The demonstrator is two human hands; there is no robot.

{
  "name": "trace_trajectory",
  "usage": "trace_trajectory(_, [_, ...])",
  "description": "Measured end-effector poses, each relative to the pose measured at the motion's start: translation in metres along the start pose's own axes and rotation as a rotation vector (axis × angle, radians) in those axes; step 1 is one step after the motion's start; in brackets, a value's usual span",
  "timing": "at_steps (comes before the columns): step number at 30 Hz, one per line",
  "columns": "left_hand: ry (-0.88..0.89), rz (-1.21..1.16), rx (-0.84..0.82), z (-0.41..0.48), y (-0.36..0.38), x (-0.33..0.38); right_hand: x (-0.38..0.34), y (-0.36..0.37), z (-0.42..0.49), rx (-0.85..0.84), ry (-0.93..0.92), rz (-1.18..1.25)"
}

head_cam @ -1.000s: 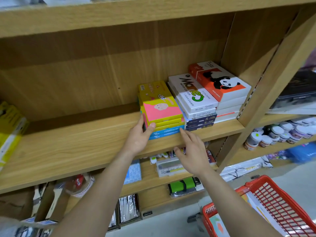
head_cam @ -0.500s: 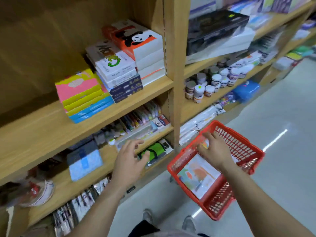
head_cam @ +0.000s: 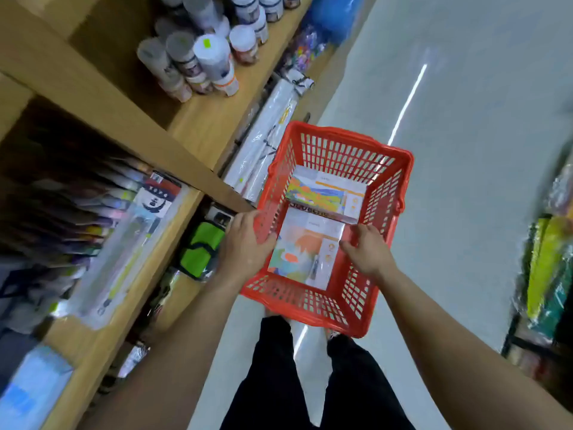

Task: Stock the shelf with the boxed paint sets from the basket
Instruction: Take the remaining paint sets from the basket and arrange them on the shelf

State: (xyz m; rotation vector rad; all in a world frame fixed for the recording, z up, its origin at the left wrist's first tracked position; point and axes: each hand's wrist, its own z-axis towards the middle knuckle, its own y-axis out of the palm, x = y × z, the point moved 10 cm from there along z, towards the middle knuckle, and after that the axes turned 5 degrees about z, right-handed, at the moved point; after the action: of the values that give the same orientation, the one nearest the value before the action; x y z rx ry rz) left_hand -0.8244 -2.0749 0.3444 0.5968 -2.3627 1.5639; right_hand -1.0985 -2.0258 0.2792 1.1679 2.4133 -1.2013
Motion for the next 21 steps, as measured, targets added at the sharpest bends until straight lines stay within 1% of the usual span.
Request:
trace_trajectory(3, [0.06,0.042,0.037,0.051,0.018,-0.002,0.022,0.039,0.039,0.001,0.097,0.117])
trace_trajectory(5, [0.097,0.061,0.013,0.074,0.036,-0.006,0.044,0.065,0.061,0.017,0.185,0.191])
trace_trajectory(7, [0.13,0.062,-0.023,0.085,0.054,-0.011,0.068,0.094,0.078,0.031,0.272,0.234])
trace_trajectory(10, [0.196,0.041,0.019,0.087,0.064,-0.019,0.09,0.135,0.09,0.007,0.397,0.27])
trace_trajectory(12, [0.226,0.009,0.048,0.088,0.064,-0.021,0.09,0.156,0.092,-0.004,0.432,0.269])
trace_trajectory(14, [0.238,-0.002,0.06,0.09,0.064,-0.021,0.083,0.164,0.09,0.034,0.443,0.287])
trace_trajectory(17, [0.251,-0.011,0.058,0.089,0.065,-0.02,0.08,0.165,0.091,0.109,0.464,0.383])
trace_trajectory(19, [0.248,-0.016,0.06,0.089,0.064,-0.021,0.1,0.167,0.096,0.167,0.511,0.421])
trace_trajectory(21, [0.238,-0.015,0.062,0.089,0.065,-0.022,0.108,0.167,0.103,0.199,0.476,0.474])
